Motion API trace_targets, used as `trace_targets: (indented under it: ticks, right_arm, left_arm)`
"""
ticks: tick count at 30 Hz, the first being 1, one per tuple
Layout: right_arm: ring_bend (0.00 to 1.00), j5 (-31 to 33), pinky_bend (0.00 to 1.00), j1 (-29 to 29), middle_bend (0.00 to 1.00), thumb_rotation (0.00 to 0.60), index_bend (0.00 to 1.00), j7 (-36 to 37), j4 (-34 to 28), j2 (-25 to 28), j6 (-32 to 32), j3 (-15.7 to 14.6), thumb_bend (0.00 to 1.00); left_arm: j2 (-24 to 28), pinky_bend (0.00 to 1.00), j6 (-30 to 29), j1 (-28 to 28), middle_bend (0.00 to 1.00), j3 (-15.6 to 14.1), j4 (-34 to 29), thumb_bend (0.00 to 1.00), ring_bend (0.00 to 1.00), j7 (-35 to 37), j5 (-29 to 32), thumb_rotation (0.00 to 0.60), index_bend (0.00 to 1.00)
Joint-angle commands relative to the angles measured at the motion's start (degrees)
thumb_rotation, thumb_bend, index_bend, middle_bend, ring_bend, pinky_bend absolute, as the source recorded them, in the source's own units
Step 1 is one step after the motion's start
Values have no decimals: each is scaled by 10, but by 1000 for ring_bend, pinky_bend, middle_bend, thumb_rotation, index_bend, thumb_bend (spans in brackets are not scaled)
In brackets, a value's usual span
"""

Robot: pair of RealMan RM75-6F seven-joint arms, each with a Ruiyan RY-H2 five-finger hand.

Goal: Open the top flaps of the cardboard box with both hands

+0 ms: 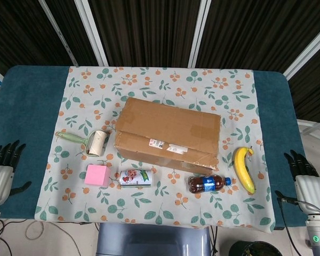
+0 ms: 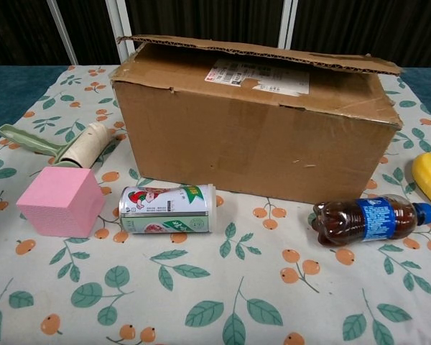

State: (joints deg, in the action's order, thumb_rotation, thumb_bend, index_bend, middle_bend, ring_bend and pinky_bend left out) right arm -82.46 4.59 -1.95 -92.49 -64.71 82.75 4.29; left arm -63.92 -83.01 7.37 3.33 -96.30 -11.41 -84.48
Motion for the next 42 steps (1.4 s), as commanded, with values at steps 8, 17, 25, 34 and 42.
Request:
trace_targets:
  ticks: [8, 17, 25, 34, 42]
  right_arm:
    - [0, 13, 215, 6, 0, 600, 0, -1, -10, 2, -18, 3, 171]
    - [0, 33, 215, 7, 0, 600, 0, 9, -22, 7, -35, 3, 183]
    - [0, 48, 215, 9, 0, 600, 0, 20, -31, 13, -49, 5, 193]
    - [0, 59, 216, 9, 0, 600, 0, 27, -37, 18, -57, 7, 199]
    - [0, 68, 215, 10, 0, 600, 0, 40, -40, 21, -64, 9, 200]
  left_arm:
    - [54, 18, 97, 109, 0, 99, -150, 138, 0, -71, 85, 600, 0]
    - [14, 18, 185, 250, 0, 177, -186, 166, 0, -196, 239, 600, 0]
    - [-34, 18, 189, 345, 0, 195, -189, 167, 0, -292, 345, 600, 0]
    - [-57, 18, 190, 400, 0, 193, -187, 167, 0, -331, 401, 600, 0]
    - [-80, 18, 183, 443, 0, 184, -173, 168, 0, -361, 443, 600, 0]
